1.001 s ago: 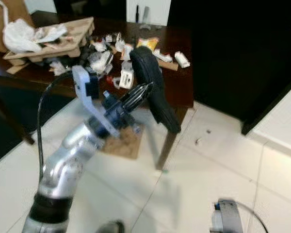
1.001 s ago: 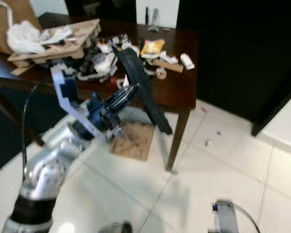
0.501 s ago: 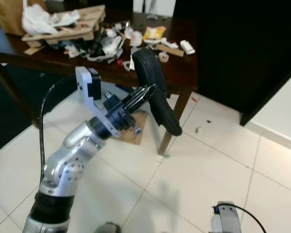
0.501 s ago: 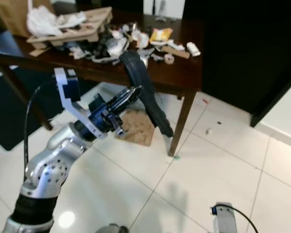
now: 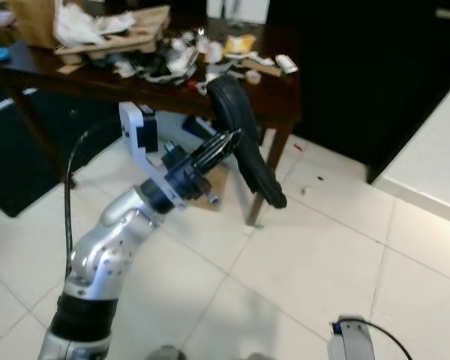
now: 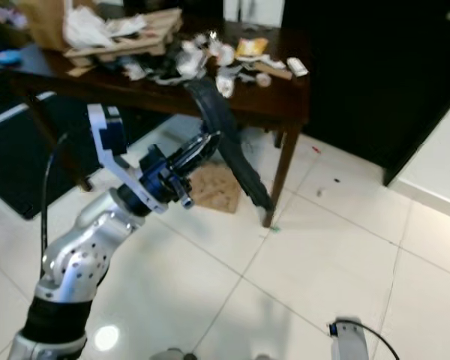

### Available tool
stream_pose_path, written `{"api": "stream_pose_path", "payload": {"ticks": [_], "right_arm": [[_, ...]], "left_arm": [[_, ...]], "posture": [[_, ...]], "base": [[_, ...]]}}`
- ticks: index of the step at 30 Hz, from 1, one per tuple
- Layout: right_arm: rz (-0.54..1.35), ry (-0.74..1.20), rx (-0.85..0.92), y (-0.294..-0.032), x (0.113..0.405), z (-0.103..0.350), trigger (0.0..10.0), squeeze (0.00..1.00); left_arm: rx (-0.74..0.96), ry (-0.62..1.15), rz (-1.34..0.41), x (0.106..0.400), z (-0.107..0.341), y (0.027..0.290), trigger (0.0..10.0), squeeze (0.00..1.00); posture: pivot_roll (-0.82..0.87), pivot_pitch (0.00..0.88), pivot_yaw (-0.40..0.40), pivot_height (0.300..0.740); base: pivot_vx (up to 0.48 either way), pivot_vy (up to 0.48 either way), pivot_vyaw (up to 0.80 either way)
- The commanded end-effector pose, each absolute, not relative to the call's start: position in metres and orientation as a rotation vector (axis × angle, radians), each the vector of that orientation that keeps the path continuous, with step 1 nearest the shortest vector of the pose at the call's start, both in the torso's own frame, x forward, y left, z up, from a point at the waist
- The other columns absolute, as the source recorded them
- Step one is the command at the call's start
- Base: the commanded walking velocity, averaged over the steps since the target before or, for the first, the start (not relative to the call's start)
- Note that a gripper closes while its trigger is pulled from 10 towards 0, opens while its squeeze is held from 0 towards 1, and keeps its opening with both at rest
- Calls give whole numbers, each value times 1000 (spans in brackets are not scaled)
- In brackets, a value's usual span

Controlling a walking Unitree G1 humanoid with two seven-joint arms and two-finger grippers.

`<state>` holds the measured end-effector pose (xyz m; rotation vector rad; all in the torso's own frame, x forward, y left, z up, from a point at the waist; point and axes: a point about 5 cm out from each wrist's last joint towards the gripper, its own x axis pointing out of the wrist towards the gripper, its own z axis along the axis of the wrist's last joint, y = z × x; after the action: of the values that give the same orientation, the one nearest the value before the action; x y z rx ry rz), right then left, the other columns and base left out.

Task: Picking trash to rubbish bin

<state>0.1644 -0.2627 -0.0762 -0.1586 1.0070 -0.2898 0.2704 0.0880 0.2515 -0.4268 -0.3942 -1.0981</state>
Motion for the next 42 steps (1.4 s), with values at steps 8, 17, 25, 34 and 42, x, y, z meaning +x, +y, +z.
{"api": "stream_pose_path", "payload": {"ticks": [8, 17, 25, 34, 42], "right_arm": [[-283, 943, -141, -260, 183, -68, 10000, 0], [-257, 771, -139, -256, 231, -40, 10000, 0], [-270, 537, -127, -255, 286, 7, 10000, 0], [-333, 254, -126, -265, 334, 74, 10000, 0], [-422, 37, -184, -284, 358, 137, 10000, 0]], "left_arm": [[-425, -397, -1134, 269, 252, 82, 10000, 0], [-417, -396, -1127, 269, 251, 82, 10000, 0], [-417, -415, -1102, 271, 254, 85, 10000, 0], [-400, -458, -1043, 279, 263, 99, 10000, 0], [-405, -485, -1029, 280, 267, 107, 10000, 0]], "posture": [[64, 116, -29, 740], [65, 120, -31, 740], [61, 123, -30, 740], [60, 123, -28, 740], [52, 118, -23, 740]], "base": [[0, 0, -725], [0, 0, -800], [0, 0, -800], [0, 0, -800], [0, 0, -800]]}}
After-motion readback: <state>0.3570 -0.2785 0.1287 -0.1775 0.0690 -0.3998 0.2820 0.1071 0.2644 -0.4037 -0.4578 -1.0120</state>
